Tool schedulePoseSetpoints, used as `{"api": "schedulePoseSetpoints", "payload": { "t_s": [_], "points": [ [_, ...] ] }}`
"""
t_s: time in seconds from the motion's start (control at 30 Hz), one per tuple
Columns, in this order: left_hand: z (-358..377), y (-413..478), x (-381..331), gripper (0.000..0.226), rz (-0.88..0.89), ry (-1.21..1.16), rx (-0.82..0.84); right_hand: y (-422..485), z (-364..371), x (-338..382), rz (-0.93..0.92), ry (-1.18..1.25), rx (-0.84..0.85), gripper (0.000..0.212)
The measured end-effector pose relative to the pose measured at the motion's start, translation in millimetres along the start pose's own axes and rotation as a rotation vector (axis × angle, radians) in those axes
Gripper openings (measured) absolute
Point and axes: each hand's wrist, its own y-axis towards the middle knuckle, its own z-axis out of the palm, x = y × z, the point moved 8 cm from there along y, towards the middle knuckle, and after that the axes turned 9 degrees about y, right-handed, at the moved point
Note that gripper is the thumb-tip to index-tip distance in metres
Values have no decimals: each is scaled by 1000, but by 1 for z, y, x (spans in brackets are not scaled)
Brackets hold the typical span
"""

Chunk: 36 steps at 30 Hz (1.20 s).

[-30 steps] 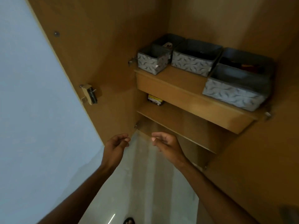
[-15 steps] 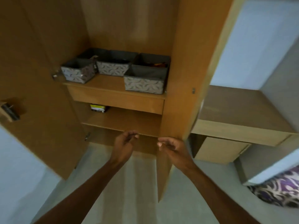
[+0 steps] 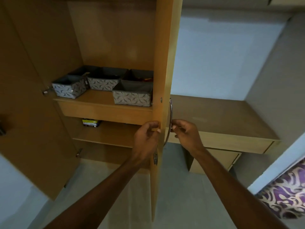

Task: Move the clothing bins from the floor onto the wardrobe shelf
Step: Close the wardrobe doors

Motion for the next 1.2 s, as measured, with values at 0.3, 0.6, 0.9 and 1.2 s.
{"api": "schedulePoseSetpoints", "payload": {
  "t_s": [0.3,0.6,0.9,1.2],
  "points": [
    [-30,-9,5,30,-4,13,-5,5,37,8,-77,-37,45,19],
    [-123,1,32,35,-42,66,-103,32,141,11,-69,-7,144,11],
    [-202,46,63,36,-136,-25,-97,71,248,26,-84,-28,179,11],
    [-267,121,101,58,-207,-35,22,129,339,30,-133,-13,133,7]
  ]
}}
